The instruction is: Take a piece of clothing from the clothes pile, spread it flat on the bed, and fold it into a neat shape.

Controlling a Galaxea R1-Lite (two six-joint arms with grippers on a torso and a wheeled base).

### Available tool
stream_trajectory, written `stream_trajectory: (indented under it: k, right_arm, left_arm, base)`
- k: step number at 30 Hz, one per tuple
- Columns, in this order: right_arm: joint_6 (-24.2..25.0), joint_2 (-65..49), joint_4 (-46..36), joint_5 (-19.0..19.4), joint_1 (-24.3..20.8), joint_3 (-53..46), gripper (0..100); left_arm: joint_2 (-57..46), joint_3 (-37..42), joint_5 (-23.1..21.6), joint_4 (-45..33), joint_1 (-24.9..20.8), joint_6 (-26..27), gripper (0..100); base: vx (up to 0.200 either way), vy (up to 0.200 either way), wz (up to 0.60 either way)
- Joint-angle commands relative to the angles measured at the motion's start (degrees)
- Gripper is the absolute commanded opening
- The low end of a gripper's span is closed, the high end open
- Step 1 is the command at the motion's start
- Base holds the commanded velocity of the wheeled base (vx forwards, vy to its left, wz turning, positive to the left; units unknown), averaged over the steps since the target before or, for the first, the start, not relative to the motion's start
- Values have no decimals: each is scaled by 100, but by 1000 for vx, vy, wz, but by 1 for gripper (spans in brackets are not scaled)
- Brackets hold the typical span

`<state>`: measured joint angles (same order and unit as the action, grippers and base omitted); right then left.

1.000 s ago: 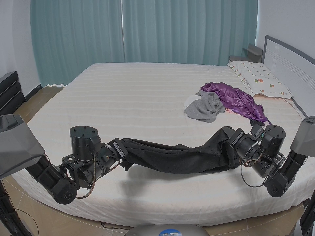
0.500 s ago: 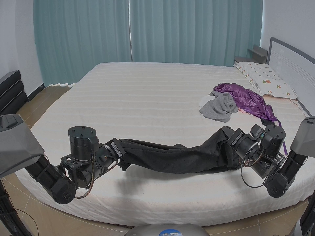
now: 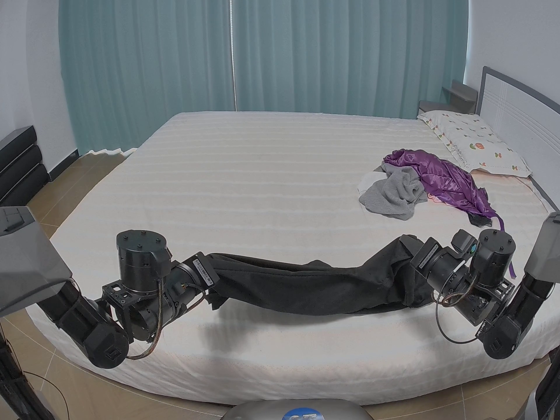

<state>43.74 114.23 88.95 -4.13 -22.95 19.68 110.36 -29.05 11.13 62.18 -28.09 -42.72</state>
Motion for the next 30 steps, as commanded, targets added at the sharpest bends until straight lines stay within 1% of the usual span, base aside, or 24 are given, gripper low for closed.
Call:
stream_trajectory:
  k: [1,4,8,11,14,15,17,19,20,21,26,30]
  right_arm:
    - [3,-32,87,-9,-7,-131,0]
    - [3,-243,87,-17,-16,-438,0]
    - [12,-674,87,-9,-16,-728,0]
    - [3,-964,87,-9,-16,-887,0]
    - [-15,-1236,87,-17,-16,-983,0]
    - [-32,-1544,87,-9,-25,-1027,0]
    - [-50,-1807,78,0,-34,-1045,0]
    - [-102,-2203,78,-9,-104,-1045,0]
    - [-102,-2203,78,-9,-104,-1045,0]
    - [-199,-2449,78,0,-139,-1010,0]
    - [-542,-2809,87,-17,-139,-693,0]
    - [-691,-3038,78,-123,-148,-438,0]
  left_arm:
    - [-32,57,3,-5,-4,0,0]
    - [-59,224,21,4,-30,0,0]
    - [-252,400,223,4,-65,9,0]
    - [-445,532,241,4,-65,9,0]
    - [-639,629,249,4,-65,9,0]
    - [-823,690,258,-5,-57,26,0]
    - [-973,699,311,-22,-65,26,0]
    - [-1184,655,478,-136,-65,106,0]
    - [-1184,655,478,-136,-65,106,0]
    - [-1359,620,601,-268,-65,229,0]
    - [-1869,585,785,-374,-65,580,0]
    - [-2230,400,865,-558,-48,686,0]
  base:
    - [-200,0,0]
    - [-200,0,0]
    - [-200,0,0]
    - [-200,0,0]
    - [0,0,0]
    - [0,0,0]
    - [0,0,0]
    - [0,0,0]
    - [0,0,0]
    - [0,0,0]
    - [0,0,0]
    - [0,0,0]
